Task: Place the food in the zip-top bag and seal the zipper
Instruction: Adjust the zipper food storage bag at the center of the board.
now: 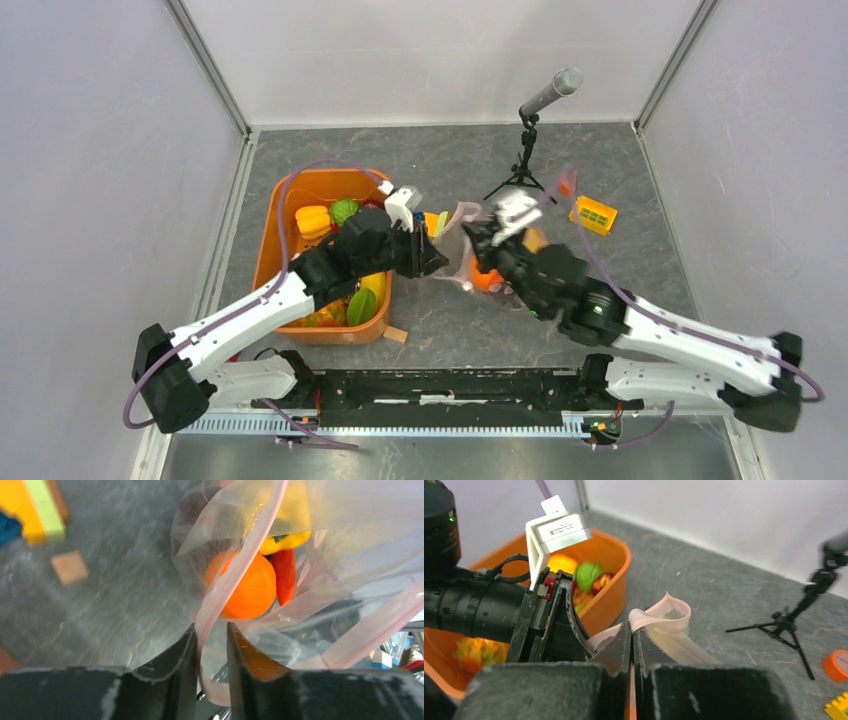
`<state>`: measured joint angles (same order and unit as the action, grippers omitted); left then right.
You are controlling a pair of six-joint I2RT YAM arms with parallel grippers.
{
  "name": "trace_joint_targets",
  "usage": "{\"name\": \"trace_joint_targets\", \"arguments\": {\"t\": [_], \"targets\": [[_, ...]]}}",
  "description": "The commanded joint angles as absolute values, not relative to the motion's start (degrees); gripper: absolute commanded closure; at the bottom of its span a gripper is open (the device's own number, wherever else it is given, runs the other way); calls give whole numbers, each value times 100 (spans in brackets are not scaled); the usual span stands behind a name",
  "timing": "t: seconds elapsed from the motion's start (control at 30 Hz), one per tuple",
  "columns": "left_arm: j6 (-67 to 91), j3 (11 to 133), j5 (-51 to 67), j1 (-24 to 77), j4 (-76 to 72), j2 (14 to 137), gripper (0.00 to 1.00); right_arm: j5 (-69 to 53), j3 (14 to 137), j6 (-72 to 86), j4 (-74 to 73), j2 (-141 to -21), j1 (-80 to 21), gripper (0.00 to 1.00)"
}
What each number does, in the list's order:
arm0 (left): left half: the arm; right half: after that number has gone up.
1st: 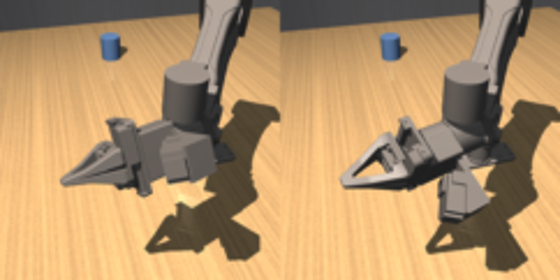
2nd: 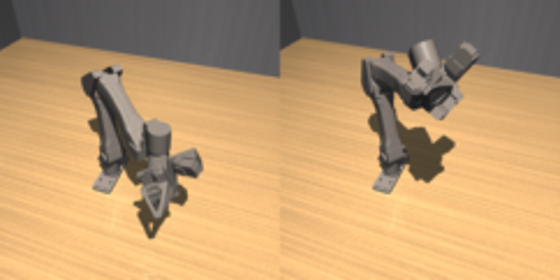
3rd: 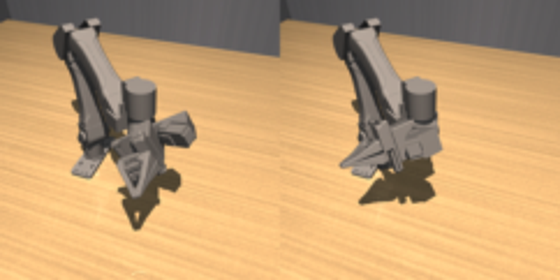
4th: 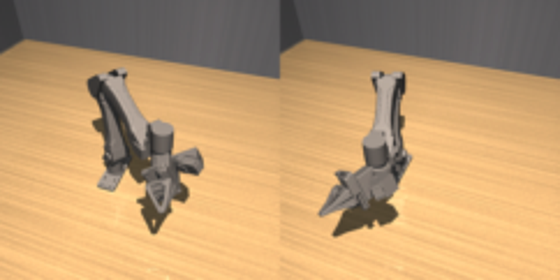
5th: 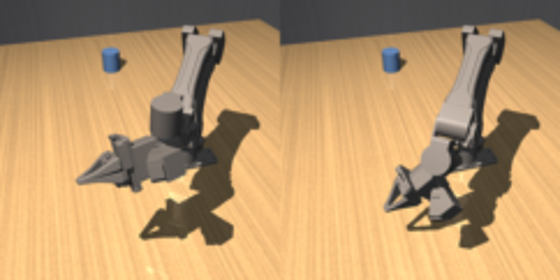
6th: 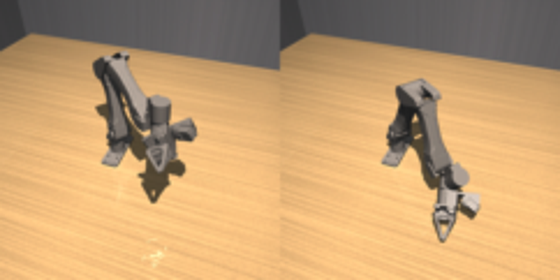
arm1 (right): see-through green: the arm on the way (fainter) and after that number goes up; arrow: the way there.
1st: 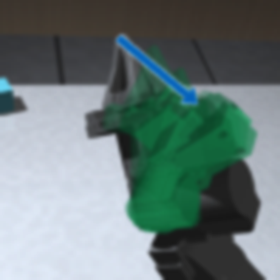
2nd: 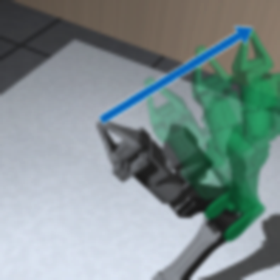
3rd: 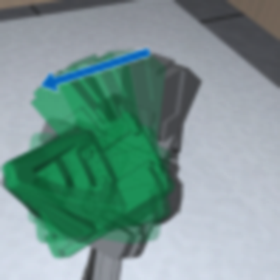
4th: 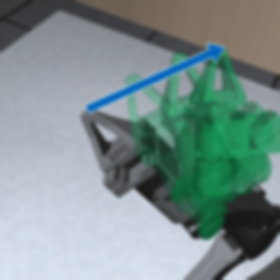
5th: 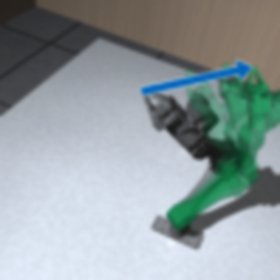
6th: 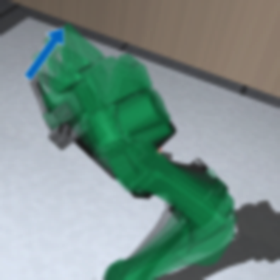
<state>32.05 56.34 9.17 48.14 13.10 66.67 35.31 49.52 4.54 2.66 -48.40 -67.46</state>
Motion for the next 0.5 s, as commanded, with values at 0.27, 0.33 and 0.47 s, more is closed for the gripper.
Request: {"name": "trace_joint_targets", "arguments": {"t": [0.27,0.33,0.47], "targets": [[2997,5379,-535,4816,2240,5310,17,1324,5229,-369,22,-5487,-6742,100],[2924,5448,-587,4816,2398,5274,16,1368,5168,-450,-218,-5300,-6741,100],[2791,5454,-739,4816,2586,5131,13,1941,4847,-354,-142,-4755,-6733,99]]}}
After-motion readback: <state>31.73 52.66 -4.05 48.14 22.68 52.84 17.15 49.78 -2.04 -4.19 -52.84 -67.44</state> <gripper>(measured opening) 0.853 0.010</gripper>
